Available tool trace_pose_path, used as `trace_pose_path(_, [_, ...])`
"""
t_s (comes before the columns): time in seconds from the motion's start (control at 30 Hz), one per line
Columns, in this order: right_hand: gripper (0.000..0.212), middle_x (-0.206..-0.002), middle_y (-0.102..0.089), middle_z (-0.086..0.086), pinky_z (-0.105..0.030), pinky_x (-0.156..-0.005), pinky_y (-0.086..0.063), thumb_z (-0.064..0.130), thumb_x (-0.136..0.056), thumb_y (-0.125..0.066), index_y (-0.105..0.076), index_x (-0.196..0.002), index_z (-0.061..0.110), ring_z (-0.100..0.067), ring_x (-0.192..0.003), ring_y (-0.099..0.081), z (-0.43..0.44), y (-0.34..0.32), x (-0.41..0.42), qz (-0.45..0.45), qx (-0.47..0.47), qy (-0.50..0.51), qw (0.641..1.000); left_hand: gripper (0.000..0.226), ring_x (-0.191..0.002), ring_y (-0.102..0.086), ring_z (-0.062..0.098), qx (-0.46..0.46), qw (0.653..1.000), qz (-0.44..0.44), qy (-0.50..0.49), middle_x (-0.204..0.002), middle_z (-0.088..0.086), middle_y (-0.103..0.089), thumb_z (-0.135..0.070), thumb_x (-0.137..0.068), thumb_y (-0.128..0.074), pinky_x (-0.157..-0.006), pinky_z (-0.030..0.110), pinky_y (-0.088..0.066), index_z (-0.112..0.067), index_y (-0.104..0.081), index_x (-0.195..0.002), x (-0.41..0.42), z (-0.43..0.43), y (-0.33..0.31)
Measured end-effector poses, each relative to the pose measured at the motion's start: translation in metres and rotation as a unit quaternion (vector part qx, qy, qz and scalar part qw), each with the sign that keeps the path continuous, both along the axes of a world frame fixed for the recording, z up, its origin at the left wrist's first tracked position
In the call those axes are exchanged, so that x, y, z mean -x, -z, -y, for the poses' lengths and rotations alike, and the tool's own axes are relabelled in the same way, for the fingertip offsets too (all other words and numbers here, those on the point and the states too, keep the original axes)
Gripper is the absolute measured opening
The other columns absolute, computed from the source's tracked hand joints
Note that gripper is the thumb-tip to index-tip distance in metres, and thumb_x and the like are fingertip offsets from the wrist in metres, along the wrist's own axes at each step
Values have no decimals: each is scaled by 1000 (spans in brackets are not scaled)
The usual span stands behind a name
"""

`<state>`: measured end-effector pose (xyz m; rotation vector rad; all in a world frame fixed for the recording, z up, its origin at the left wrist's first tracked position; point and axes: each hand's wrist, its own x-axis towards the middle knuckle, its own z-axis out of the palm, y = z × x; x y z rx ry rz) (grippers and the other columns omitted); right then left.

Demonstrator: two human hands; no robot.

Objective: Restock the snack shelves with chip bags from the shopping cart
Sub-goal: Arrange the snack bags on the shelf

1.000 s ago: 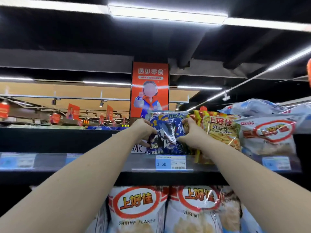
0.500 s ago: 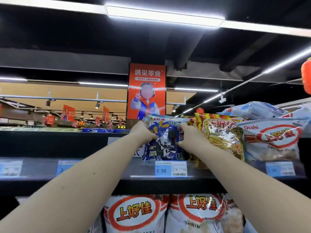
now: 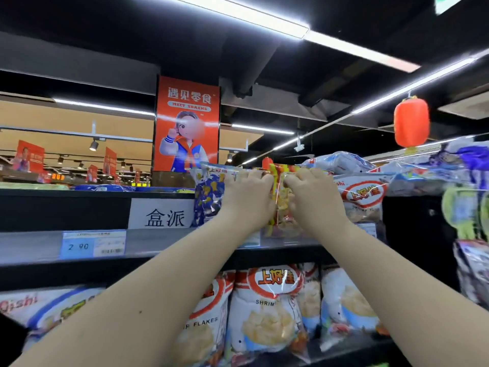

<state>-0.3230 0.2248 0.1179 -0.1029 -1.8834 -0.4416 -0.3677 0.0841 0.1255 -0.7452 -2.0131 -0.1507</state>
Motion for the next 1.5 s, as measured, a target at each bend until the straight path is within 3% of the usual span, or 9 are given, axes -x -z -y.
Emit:
trace_pose_path(0.13, [27,-79,-59,-9,-37,-58,-40,8,-59,-75,-62,-82,13,-33,-75,-54,-27,35,-60,-5,10,70,997,34,-119,-45,29,-9,998,-8,69,-126,3,-53,-35,-91,-52,-94,45,-35,-22,-51,-122,-31,-36,31])
trace_pose_path(0.37, [28,-90,-58,-9,-41,-67,-47,11,-70,-71,-63,-96,14,-34,-86,-54,-85,114,-183,63,106,216,968,35,-117,-46,29,19,974,26,222,-121,2,-55,-35,-86,-53,-94,43,-34,-23,-54,-119,-101,-128,99])
trace_pose_path(0.47, [27,-95,-58,-7,-40,-71,-46,14,-75,-72,-62,-100,15,-32,-89,-54,-109,145,-238,101,147,302,936,30,-106,-51,29,37,956,48,287,-109,1,-59,-34,-83,-56,-87,42,-36,-23,-59,-111,-144,-173,132])
trace_pose_path(0.57, [36,-93,-60,-6,-40,-70,-47,17,-66,-79,-64,-99,16,-32,-87,-58,-136,173,-290,111,175,353,912,27,-94,-54,29,63,938,50,337,-97,2,-61,-31,-81,-58,-80,40,-38,-19,-63,-105,-190,-218,164])
trace_pose_path(0.73, [42,-128,-49,-7,-43,-95,-36,19,-91,-53,-47,-132,19,-32,-120,-41,-193,217,-372,149,227,414,869,33,-114,-46,29,122,903,90,402,-120,3,-55,-33,-91,-50,-96,43,-35,-20,-52,-121,-271,-293,206])
trace_pose_path(1.1, [32,-113,-57,-4,-41,-85,-40,24,-81,-65,-59,-113,19,-31,-109,-49,-350,307,-487,155,292,432,839,33,-119,-46,27,160,866,183,437,-121,1,-56,-34,-91,-50,-97,41,-34,-23,-51,-123,-387,-465,306])
trace_pose_path(1.37, [36,-94,-63,-9,-44,-73,-47,16,-64,-78,-69,-99,16,-36,-91,-58,-457,396,-501,155,377,389,826,32,-122,-47,27,210,846,289,396,-117,-3,-60,-39,-83,-58,-100,43,-37,-30,-58,-113,-378,-560,398])
trace_pose_path(1.5, [41,-91,-64,-9,-42,-66,-47,17,-59,-84,-69,-97,15,-36,-85,-60,-514,436,-487,168,407,368,819,33,-117,-48,26,239,837,321,375,-117,-1,-58,-39,-86,-57,-98,42,-35,-30,-57,-118,-362,-615,436])
